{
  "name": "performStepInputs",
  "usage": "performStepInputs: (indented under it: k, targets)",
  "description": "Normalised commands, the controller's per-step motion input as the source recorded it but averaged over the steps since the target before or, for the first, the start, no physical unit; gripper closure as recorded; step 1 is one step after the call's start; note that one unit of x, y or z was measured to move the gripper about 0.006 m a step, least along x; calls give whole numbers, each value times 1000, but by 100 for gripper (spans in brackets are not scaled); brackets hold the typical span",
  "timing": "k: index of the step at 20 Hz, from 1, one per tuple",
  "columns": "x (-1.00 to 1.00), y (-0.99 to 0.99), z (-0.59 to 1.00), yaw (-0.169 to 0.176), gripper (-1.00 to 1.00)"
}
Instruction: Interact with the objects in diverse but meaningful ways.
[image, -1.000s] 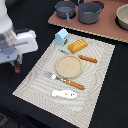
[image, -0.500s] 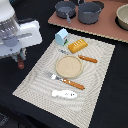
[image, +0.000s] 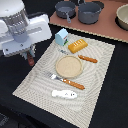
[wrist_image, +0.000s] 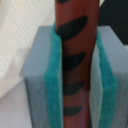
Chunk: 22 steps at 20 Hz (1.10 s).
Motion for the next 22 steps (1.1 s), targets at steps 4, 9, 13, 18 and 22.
performStepInputs:
  k: [4, 9, 13, 18, 22]
  targets:
    - [848, 269, 406, -49, 100]
    - [841, 291, 385, -44, 100]
    - [829, 300, 359, -38, 100]
    - [861, 178, 258, -30, 100]
    - [871, 107, 234, -38, 100]
